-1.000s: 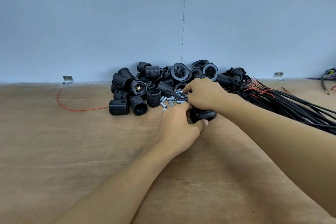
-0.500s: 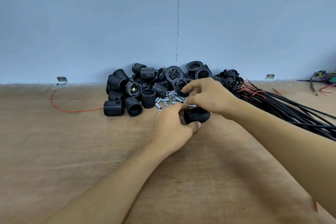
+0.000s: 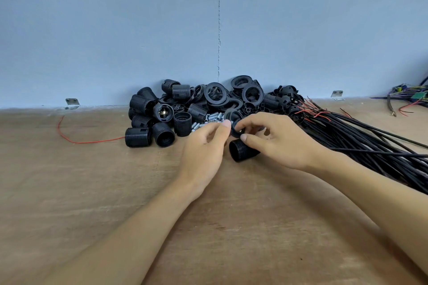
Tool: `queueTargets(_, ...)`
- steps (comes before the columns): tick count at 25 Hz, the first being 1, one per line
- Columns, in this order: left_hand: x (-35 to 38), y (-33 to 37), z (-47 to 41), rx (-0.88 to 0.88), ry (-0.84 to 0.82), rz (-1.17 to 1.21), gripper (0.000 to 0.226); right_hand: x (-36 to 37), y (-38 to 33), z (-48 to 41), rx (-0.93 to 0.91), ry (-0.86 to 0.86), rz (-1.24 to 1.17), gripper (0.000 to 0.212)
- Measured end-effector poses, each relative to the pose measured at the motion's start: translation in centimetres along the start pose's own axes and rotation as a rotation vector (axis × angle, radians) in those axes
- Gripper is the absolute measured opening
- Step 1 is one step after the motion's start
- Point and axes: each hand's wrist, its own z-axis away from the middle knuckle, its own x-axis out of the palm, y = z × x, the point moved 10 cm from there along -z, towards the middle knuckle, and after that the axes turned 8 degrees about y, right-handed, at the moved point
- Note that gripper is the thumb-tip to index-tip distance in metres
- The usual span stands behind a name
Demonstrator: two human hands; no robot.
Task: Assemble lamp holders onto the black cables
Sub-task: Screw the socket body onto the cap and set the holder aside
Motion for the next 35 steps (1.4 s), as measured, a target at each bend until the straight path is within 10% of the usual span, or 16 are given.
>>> queueTargets(8,-1.9,-1.0,-0.7,-0.039,0.171,0.161,0.023,-0.1,1.4,2.3,-0.068,-0.117,0.187,0.067)
queueTargets(35,0.3,1.3,0.9,0.225,-0.009,-0.226,0.016,-3.7,5.9,2.6,0.13,0.24,0.11,0.039)
